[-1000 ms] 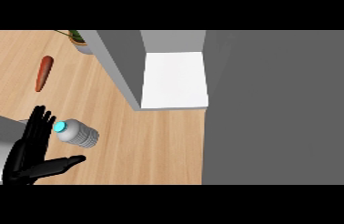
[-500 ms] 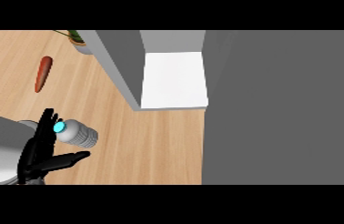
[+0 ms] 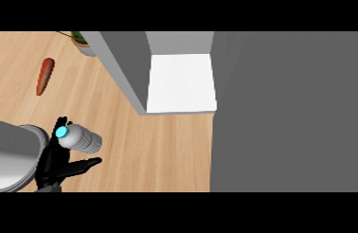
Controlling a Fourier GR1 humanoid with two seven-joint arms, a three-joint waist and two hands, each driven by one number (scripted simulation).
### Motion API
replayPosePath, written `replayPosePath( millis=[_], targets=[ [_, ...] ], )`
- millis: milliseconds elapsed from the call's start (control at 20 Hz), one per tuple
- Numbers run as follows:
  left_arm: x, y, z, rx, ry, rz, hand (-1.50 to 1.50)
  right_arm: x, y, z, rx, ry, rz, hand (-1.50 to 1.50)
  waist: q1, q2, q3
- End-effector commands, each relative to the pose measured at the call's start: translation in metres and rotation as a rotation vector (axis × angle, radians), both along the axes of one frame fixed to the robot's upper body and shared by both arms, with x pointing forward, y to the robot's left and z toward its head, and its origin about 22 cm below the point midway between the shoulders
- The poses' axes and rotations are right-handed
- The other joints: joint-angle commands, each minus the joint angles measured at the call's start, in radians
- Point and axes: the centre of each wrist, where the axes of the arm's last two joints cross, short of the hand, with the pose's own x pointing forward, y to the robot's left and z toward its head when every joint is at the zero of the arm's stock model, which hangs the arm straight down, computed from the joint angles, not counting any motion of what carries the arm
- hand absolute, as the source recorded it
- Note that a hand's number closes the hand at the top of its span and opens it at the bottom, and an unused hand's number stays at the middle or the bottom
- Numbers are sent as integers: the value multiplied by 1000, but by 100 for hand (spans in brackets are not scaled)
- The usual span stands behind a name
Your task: Pick up the bottled water, place it into the cabinet and close the cabinet
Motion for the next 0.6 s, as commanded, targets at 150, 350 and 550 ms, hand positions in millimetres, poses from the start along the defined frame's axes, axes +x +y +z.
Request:
replayPosePath(
  millis=[150, 350, 550],
  targets=[
    [10, -2, -13, -84, -57, -77, -150, -17, 20, 42, 80, -73, 39, -150, -4, 1, -1],
    [4, -1, -25, -144, -79, -58, 150, -17, 20, 46, 64, -80, 43, -150, -3, 1, -1],
    [9, -4, -25, -277, -134, -84, 150, -13, 18, 41, 55, -85, 35, -150, 10, -1, 0]
  ],
)
